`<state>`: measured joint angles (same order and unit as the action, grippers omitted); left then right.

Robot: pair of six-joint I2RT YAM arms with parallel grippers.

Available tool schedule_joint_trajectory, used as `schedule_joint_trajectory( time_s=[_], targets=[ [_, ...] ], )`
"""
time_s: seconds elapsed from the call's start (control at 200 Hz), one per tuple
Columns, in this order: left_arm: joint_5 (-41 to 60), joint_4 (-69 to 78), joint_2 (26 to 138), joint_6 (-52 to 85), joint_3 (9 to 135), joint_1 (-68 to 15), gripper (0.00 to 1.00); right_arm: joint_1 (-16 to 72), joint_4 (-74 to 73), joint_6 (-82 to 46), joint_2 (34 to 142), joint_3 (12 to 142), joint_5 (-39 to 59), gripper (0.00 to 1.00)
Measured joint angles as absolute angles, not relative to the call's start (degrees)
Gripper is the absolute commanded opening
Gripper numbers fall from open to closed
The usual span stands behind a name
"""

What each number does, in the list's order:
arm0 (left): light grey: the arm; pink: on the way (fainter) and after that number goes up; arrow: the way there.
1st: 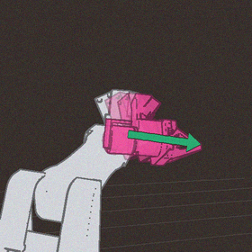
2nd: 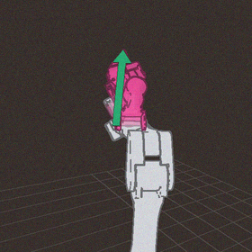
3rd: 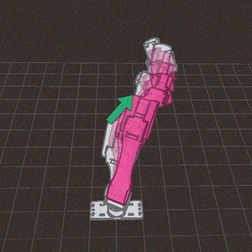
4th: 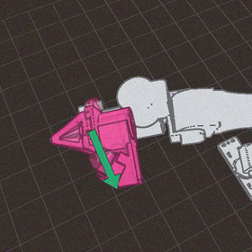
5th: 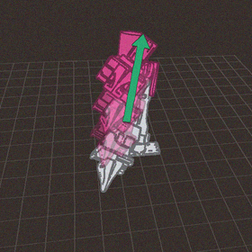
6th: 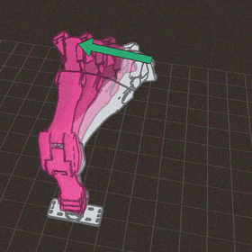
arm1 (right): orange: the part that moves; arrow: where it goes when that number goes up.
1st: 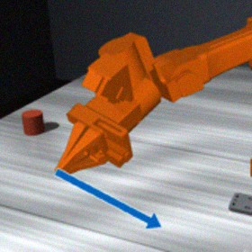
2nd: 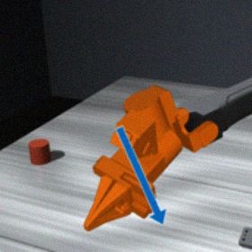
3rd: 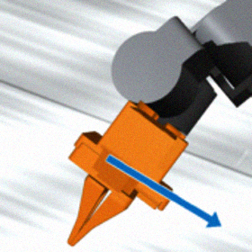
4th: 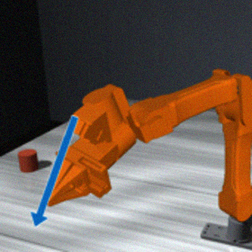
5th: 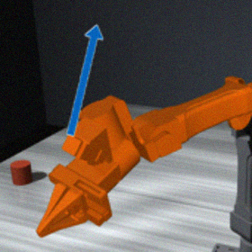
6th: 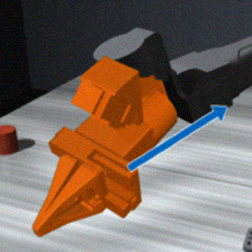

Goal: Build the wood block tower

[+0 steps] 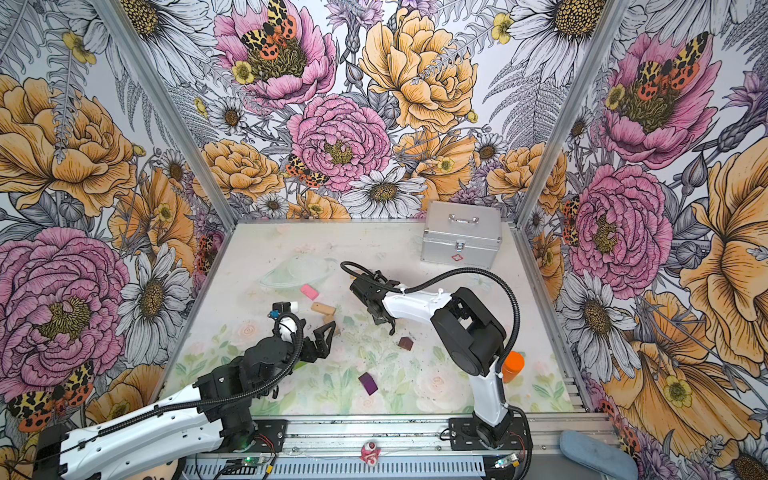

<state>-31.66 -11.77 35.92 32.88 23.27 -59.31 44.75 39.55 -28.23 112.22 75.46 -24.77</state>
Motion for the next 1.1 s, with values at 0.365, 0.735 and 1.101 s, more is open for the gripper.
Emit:
schedule_joint_trajectory(
  time_s=[0.365, 0.735, 1.101],
  targets=[
    [-32.64, -15.05, 29.93, 32.99, 21.78, -59.31, 0.99, 46.19, 40.05, -29.17, 112.25, 77.23, -23.46, 0.26],
    [-33.39, -17.85, 25.96, 33.12, 21.52, -59.31, 0.99, 46.19, 40.1, -30.02, 112.75, 77.6, -22.26, 0.39],
    [-33.78, -18.28, 25.91, 33.12, 21.52, -59.31, 0.99, 45.17, 39.83, -29.98, 113.82, 80.18, -21.41, 0.55]
  ],
)
